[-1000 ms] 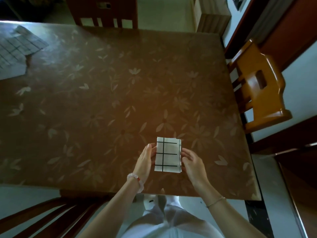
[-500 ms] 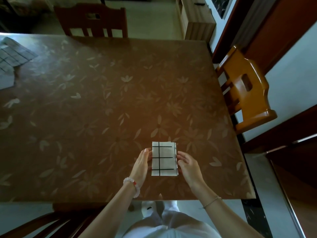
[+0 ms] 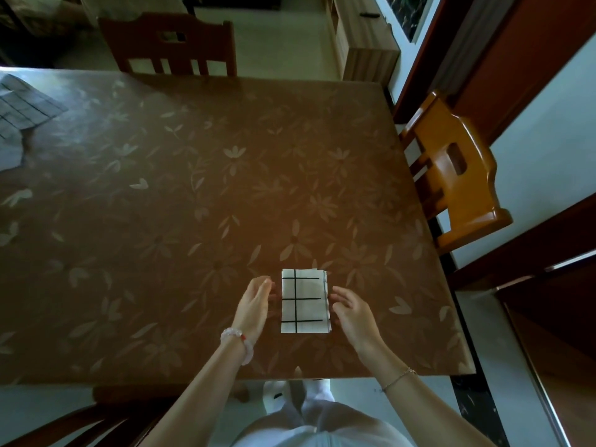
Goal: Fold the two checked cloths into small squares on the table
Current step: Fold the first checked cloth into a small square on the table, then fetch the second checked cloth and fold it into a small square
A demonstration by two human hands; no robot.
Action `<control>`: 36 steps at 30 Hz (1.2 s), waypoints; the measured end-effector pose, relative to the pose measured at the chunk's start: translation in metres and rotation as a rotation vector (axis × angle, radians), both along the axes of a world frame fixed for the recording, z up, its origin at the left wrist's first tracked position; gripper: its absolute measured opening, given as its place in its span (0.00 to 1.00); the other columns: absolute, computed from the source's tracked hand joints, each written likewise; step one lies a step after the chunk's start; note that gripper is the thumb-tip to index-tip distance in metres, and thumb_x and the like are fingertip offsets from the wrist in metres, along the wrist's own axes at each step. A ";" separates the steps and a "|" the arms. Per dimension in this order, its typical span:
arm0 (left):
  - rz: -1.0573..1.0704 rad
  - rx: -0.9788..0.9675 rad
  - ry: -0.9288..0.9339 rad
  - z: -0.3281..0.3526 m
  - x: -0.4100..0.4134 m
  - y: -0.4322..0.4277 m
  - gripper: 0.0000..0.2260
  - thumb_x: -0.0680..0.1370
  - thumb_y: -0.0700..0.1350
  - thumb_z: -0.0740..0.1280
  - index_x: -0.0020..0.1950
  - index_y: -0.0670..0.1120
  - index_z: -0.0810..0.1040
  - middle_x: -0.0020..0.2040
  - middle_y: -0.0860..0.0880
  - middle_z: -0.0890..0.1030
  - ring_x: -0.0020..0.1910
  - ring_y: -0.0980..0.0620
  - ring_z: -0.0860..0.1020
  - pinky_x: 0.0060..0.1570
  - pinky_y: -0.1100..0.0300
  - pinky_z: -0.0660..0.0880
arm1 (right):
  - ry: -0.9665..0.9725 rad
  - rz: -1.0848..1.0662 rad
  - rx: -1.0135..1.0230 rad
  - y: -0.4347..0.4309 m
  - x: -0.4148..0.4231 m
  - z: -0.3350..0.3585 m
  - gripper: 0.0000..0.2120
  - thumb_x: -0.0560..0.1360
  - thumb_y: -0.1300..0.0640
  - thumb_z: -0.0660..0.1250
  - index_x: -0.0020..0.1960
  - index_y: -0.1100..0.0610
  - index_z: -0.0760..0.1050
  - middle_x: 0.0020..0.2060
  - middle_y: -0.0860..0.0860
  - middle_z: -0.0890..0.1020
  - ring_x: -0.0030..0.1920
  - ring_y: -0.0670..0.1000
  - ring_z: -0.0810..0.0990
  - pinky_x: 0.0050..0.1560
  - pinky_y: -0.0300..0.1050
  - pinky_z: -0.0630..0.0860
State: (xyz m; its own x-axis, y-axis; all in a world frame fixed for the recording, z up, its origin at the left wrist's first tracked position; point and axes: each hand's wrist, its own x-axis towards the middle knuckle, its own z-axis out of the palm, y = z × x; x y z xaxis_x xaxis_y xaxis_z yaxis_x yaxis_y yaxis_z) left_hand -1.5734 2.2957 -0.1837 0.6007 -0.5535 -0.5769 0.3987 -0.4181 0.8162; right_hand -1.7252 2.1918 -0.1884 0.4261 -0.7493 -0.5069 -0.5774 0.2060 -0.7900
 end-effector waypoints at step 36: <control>0.803 -0.380 -0.519 0.166 -0.078 -0.019 0.05 0.79 0.42 0.61 0.46 0.44 0.74 0.39 0.47 0.79 0.38 0.52 0.80 0.44 0.57 0.78 | -0.556 0.457 0.079 -0.102 0.029 0.166 0.11 0.78 0.59 0.59 0.39 0.55 0.76 0.32 0.49 0.81 0.38 0.48 0.80 0.51 0.47 0.76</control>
State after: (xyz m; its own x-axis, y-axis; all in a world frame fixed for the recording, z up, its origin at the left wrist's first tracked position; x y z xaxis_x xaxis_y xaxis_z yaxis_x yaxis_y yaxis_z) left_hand -1.6510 2.2764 -0.0180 0.9995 0.0292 -0.0114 0.0072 0.1381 0.9904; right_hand -1.6961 2.0897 -0.0223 0.8986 -0.4048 -0.1693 -0.1366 0.1087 -0.9847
